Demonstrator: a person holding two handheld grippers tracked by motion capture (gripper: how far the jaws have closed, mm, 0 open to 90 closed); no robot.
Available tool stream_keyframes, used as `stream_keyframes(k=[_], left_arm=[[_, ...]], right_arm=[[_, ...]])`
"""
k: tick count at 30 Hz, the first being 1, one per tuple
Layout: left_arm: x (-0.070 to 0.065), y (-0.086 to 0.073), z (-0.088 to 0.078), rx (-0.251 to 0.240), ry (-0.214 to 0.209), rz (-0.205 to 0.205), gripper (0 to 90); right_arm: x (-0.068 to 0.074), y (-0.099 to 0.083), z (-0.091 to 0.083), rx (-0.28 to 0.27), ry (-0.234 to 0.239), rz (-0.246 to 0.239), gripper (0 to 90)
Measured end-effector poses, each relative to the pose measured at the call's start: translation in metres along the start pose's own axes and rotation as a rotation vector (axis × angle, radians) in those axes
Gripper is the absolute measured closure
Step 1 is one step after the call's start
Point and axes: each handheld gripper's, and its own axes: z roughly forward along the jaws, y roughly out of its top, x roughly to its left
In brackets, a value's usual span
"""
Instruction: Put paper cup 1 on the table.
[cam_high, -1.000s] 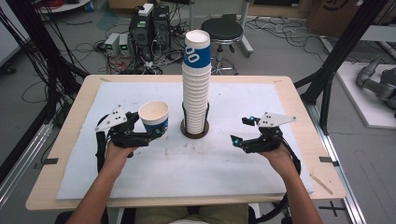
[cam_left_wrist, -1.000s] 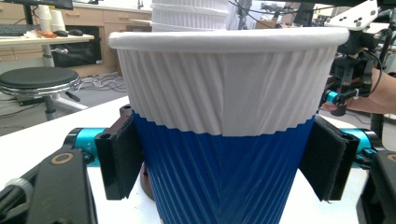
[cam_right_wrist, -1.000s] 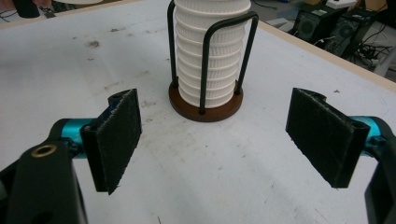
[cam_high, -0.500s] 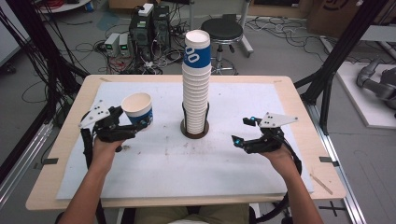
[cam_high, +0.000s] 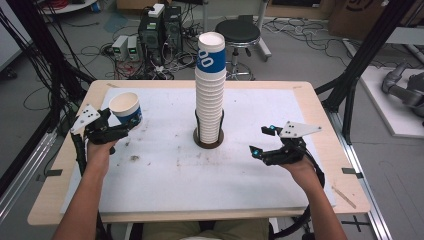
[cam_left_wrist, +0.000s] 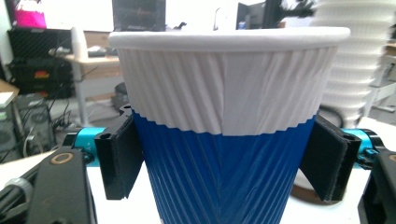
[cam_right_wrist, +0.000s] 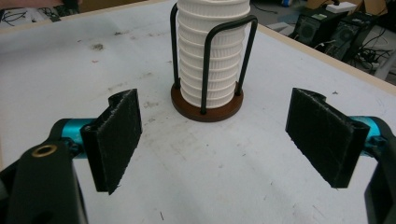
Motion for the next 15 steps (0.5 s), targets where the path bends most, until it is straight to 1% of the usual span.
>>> stream_keyframes(k=[3, 4, 6, 10, 13, 15], left_arm=[[0.006, -0.007, 0.005, 0.027, 0.013, -0.025, 23.8], [0.007, -0.009, 0.007, 0.038, 0.02, -0.028, 23.8], [0.01, -0.014, 0.012, 0.066, 0.035, -0.024, 23.8], [0.015, -0.025, 0.021, 0.12, 0.065, -0.036, 23.6], [0.019, -0.033, 0.026, 0.169, 0.08, -0.047, 23.6], [0.021, -0.039, 0.029, 0.212, 0.085, -0.05, 23.7]], right_arm=[[0.0, 0.0, 0.001, 0.0, 0.004, -0.005, 18.7], [0.001, 0.0, 0.001, 0.001, 0.005, -0.001, 18.8], [0.002, 0.0, 0.001, 0.003, 0.01, -0.011, 18.8], [0.002, 0.0, 0.001, 0.003, 0.012, -0.012, 18.8], [0.002, 0.0, 0.001, 0.006, 0.013, -0.011, 18.8], [0.002, 0.0, 0.001, 0.005, 0.015, -0.01, 18.8]])
